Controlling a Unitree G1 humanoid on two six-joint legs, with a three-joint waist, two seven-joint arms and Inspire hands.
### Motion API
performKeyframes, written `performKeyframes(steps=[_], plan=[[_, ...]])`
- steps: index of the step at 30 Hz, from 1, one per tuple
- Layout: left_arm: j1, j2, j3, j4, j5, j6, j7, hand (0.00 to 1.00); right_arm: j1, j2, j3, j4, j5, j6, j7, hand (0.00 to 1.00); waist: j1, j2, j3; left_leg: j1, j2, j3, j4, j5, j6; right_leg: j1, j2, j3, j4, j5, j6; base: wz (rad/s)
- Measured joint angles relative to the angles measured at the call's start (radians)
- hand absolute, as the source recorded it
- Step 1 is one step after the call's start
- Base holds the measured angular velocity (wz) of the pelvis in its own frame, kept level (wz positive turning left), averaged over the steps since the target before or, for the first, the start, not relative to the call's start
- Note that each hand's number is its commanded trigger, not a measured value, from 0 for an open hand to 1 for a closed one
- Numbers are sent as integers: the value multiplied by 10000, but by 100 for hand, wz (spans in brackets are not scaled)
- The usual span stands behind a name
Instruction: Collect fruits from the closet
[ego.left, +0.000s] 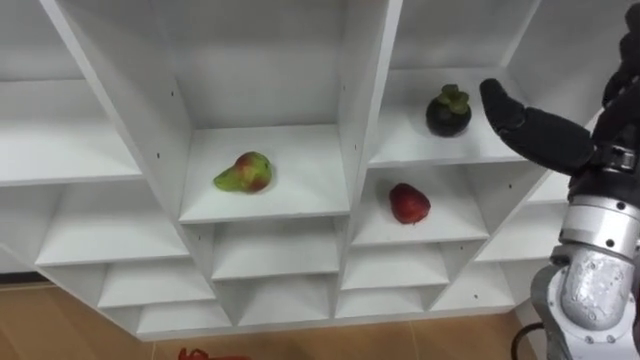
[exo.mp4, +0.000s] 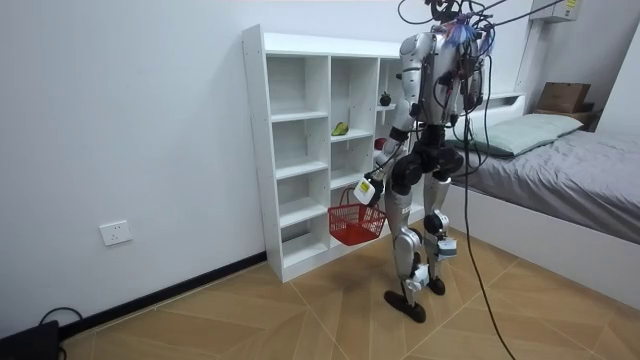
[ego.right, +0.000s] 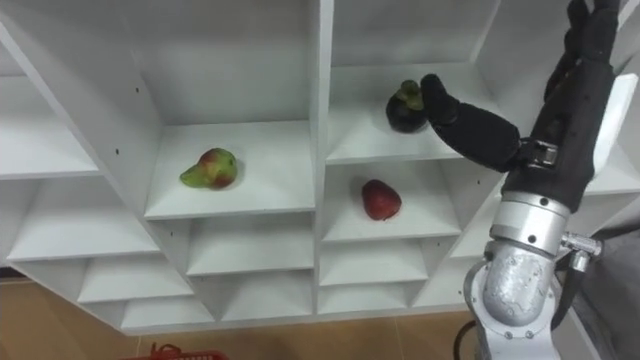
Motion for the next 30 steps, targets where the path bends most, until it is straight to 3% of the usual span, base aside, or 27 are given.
performKeyframes(steps=[7,30], plan=[[-33,8,-3,0,2,0,0,100,0,7,109,-15,8,0,353,0,-27,46,-38,-47,12,1,11,0,-1,-10,7,-10,14,13,-14,0],[-91,41,-399,0,-15,4,-108,100,-2,63,819,-11,-4,90,977,0,-21,113,-16,-109,36,-9,12,1,-3,-130,20,-8,113,41,-40,0]])
